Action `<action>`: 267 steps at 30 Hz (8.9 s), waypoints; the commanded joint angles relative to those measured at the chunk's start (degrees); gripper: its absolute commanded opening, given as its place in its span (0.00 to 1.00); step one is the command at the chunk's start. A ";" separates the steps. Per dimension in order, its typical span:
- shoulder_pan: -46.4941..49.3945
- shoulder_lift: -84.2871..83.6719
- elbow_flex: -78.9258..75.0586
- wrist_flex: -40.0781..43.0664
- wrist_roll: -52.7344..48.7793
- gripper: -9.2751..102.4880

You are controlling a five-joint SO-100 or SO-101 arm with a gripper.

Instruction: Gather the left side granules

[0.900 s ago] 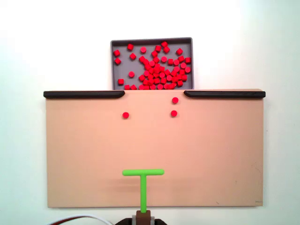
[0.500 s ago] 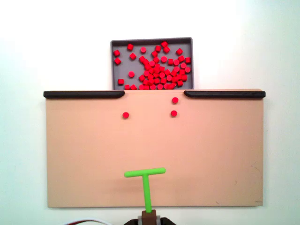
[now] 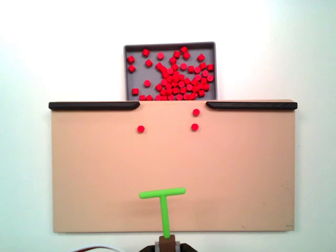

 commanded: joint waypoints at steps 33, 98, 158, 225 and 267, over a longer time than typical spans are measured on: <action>0.09 0.26 -0.35 -0.44 3.96 0.08; -18.98 -27.51 -26.28 -0.53 82.97 0.08; -17.67 -48.43 -49.48 -0.26 111.01 0.08; -8.44 -55.81 -53.09 0.18 104.59 0.08; -7.73 -54.32 -52.29 1.14 102.66 0.08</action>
